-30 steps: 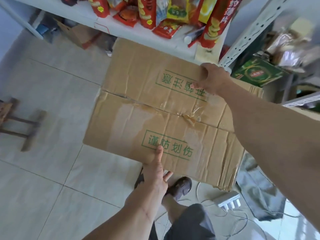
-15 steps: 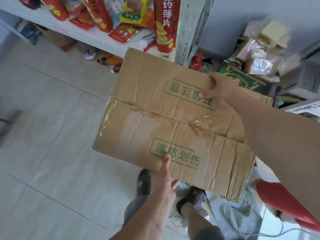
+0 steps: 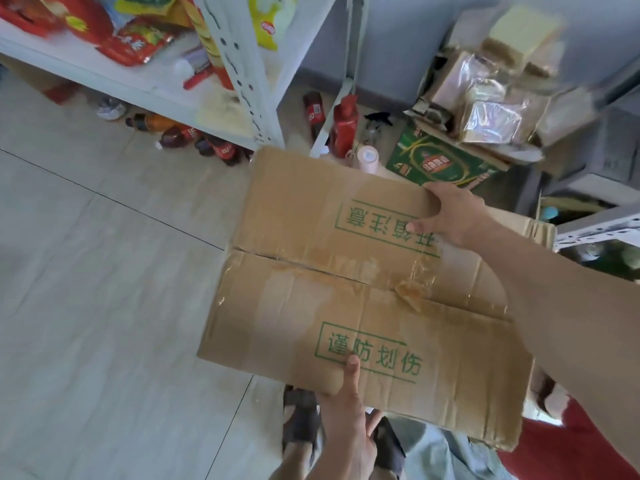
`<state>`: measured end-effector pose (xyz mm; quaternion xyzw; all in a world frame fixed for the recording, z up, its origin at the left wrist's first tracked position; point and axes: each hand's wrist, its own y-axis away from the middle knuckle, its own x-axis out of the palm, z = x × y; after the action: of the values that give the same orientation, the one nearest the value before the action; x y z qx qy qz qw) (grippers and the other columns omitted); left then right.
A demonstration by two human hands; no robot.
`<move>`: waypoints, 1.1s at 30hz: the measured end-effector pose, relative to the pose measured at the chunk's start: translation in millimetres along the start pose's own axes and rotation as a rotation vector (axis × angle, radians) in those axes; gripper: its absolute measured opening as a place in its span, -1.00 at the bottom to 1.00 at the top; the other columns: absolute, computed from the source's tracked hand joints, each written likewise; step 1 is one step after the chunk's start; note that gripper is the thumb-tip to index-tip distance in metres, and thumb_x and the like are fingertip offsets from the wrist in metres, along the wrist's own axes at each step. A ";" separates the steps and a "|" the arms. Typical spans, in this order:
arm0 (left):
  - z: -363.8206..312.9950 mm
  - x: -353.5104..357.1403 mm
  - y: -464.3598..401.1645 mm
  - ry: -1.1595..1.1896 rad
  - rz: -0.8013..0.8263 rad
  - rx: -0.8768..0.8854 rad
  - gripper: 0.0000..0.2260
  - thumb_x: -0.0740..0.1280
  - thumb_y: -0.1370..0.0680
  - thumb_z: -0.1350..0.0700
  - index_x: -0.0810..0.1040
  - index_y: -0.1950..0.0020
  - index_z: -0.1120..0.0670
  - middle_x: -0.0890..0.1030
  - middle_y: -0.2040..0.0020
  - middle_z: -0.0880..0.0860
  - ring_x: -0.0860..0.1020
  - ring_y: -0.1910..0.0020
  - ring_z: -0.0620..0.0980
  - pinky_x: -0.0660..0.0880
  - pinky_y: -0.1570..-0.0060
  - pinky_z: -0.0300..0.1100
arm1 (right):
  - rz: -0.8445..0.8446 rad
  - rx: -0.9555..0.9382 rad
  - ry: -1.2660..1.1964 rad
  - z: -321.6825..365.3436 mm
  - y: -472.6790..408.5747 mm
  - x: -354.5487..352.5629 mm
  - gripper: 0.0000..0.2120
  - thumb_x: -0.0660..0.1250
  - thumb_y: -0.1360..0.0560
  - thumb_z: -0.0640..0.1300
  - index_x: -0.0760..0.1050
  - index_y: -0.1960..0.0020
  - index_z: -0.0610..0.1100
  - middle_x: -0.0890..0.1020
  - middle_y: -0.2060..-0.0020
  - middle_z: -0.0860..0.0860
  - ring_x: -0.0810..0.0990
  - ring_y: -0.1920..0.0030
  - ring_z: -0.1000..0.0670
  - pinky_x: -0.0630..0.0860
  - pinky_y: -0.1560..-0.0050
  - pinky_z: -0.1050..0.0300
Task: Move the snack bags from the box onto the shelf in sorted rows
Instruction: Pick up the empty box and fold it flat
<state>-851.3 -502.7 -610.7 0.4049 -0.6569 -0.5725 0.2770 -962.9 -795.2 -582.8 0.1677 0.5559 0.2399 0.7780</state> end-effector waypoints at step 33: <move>15.4 63.8 -126.7 -0.284 -0.024 0.104 -0.46 0.45 -0.56 0.03 0.33 -0.47 0.12 0.58 -0.07 0.12 0.52 0.19 0.00 0.61 0.08 -0.10 | 0.024 0.136 0.149 -59.3 -87.5 63.7 -0.26 0.44 -0.51 0.08 0.16 -0.57 -0.03 0.38 -0.46 -0.06 0.34 -0.45 -0.18 0.16 -0.46 -0.24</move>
<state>-870.0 -550.8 -743.7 0.3414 -0.7133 -0.5926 0.1533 -985.7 -832.4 -698.3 0.2082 0.6253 0.2227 0.7184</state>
